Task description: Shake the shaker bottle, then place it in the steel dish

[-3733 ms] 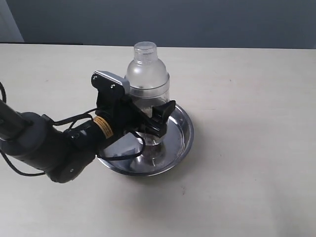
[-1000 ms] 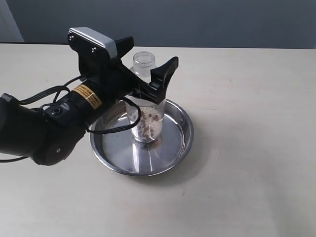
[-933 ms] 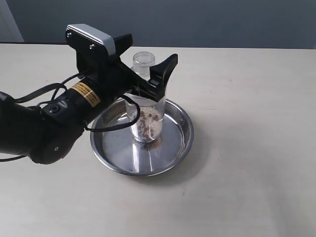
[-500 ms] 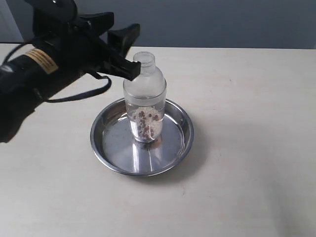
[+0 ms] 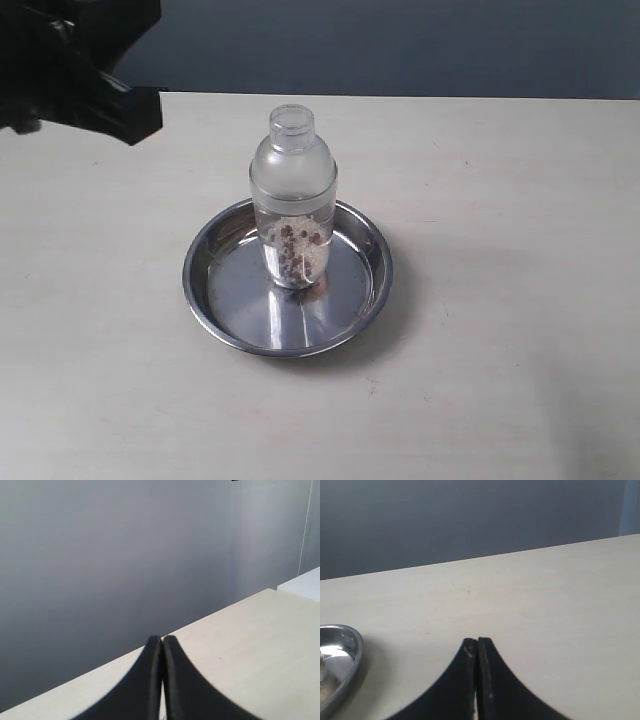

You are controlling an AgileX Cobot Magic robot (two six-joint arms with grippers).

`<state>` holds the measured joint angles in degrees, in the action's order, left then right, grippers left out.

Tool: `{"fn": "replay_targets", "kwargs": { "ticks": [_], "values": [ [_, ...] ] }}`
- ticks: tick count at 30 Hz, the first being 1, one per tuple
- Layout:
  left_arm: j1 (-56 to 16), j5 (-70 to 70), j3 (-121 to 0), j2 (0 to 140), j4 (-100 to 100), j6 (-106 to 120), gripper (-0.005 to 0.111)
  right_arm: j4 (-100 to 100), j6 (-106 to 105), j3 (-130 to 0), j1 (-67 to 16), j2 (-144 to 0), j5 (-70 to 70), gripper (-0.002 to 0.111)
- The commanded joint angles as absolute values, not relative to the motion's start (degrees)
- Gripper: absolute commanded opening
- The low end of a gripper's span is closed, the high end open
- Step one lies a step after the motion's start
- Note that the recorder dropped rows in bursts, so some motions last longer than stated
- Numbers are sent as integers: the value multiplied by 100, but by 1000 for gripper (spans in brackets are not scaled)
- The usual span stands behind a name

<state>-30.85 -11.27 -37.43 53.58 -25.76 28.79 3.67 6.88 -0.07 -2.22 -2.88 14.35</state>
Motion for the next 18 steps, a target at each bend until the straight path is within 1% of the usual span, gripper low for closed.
{"fn": "replay_targets", "kwargs": {
  "ticks": [1, 4, 9, 11, 13, 18],
  "values": [
    [-3085, -670, -3750, 4893, -2632, 2928, 0, 353, 668, 0, -230, -298, 1354, -1],
    [-3085, -221, -3750, 4621, -2559, 2971, 0, 353, 668, 0, -230, -298, 1354, -1],
    [-3025, -124, -3394, 4098, -1691, 2866, 0, 353, 668, 0, -230, -298, 1354, -1],
    [-2802, -52, -3191, 3854, -1329, 1970, 0, 353, 668, 0, -230, -298, 1354, -1],
    [-2432, 223, -2983, 3612, -752, 917, 0, 353, 668, 0, -230, -298, 1354, -1],
    [-1738, 558, -2451, 2860, -559, 505, 0, 353, 668, 0, -230, -298, 1354, -1]
  ]
}}
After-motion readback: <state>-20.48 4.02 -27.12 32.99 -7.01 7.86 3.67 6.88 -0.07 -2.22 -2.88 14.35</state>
